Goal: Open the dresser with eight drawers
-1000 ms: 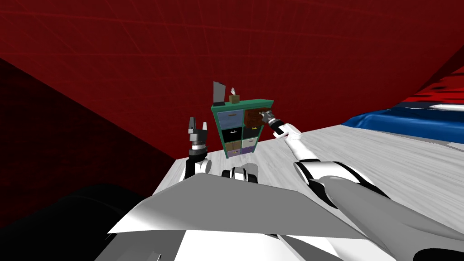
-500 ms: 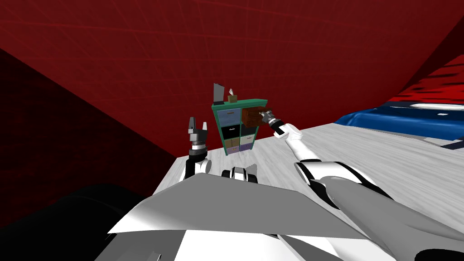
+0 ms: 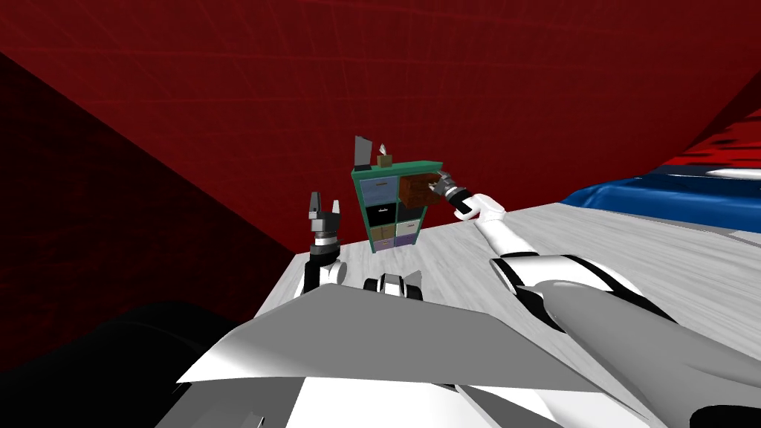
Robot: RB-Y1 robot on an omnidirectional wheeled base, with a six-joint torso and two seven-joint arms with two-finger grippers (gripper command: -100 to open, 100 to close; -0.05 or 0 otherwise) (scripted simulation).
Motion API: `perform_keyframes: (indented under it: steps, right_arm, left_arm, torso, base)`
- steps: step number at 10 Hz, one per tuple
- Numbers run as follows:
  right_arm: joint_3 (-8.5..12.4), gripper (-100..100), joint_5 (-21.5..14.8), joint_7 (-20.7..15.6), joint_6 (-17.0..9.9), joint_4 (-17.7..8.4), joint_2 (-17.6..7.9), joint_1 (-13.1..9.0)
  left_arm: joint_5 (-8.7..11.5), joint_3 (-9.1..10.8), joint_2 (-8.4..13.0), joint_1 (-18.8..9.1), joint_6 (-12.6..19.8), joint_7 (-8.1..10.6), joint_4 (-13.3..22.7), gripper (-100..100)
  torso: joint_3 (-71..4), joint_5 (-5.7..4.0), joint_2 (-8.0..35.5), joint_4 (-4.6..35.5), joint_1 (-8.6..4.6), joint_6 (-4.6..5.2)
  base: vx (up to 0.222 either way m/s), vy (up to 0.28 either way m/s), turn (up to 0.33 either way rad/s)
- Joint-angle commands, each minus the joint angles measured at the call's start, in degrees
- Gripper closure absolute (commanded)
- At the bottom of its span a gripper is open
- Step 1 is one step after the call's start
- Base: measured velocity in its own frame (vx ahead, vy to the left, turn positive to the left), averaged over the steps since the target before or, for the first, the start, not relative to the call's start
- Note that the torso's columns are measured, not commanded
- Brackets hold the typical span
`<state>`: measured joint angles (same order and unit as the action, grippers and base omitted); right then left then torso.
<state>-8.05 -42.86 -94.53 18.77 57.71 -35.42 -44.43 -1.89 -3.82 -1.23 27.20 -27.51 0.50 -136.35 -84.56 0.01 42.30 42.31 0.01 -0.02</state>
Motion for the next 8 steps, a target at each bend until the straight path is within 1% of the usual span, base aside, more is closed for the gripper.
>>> perform_keyframes:
  steps: [1,2,3,8]
  right_arm:
    - [-1.58,-100,-0.15,2.93,-1.29,-0.67,-2.29,-2.21]
    - [-1.1,-100,-0.15,1.86,-0.68,-1.13,-1.51,-1.97]
    - [-1.21,0,-0.17,2.12,-0.87,-1.12,-1.57,-2.01]
    - [-1.21,0,-0.17,2.09,-0.86,-1.14,-1.56,-1.98]
  left_arm:
    - [0.0,0.0,0.0,0.0,0.0,0.0,0.0,0]
    - [0.0,0.0,0.0,0.0,0.0,0.0,0.0,0]
    - [0.0,0.0,0.0,0.0,0.0,0.0,0.0,0]
    - [0.0,0.0,0.0,0.0,0.0,0.0,0.0,0]
  torso:
    - [0.06,-0.01,0.08,0.02,-0.02,0.02]
    - [0.07,-0.01,0.09,0.05,-0.04,0.03]
    - [0.05,0.0,0.06,0.04,-0.02,0.03]
    - [-0.01,-0.01,-0.01,-0.02,-0.01,0.02]
  base:
    - [-0.031,0.001,0.04]
    - [-0.012,-0.002,0.008]
    - [0.0,0.0,0.0]
    - [0.0,0.0,0.0]
